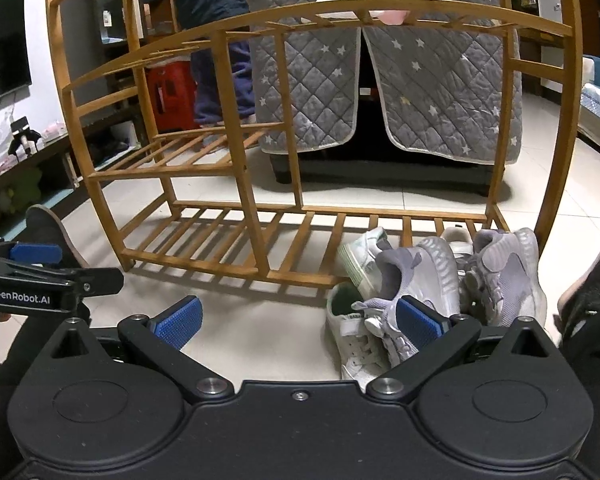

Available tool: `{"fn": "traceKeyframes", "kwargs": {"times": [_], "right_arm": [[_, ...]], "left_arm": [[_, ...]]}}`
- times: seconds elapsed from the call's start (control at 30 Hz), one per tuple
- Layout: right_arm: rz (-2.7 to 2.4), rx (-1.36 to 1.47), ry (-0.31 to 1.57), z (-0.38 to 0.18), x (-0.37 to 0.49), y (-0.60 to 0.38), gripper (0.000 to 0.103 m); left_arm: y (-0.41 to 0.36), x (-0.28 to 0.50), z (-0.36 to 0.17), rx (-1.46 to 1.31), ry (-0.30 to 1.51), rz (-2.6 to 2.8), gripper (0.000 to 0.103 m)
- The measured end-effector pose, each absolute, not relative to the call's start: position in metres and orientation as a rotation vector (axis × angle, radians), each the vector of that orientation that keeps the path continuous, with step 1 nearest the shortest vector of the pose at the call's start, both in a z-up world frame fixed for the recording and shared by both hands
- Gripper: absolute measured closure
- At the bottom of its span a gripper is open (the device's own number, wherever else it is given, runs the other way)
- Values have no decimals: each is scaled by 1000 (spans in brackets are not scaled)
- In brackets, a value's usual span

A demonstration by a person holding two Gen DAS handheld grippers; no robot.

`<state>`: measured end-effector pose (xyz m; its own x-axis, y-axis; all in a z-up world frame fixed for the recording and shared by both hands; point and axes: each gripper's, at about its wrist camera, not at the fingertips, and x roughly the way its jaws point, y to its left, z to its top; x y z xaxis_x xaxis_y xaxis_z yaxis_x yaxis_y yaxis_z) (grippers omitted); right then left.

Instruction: Organize scattered shoes

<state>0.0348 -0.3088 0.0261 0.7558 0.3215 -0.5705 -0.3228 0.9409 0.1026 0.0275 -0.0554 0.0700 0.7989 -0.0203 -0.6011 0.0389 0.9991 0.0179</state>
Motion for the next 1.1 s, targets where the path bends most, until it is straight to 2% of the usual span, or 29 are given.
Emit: {"fn": "traceKeyframes", "kwargs": {"times": [1.1], "right_arm": [[267, 38, 721, -5, 26, -319, 0]], "left_arm": [[-108, 36, 29, 111, 742, -153, 0]]}}
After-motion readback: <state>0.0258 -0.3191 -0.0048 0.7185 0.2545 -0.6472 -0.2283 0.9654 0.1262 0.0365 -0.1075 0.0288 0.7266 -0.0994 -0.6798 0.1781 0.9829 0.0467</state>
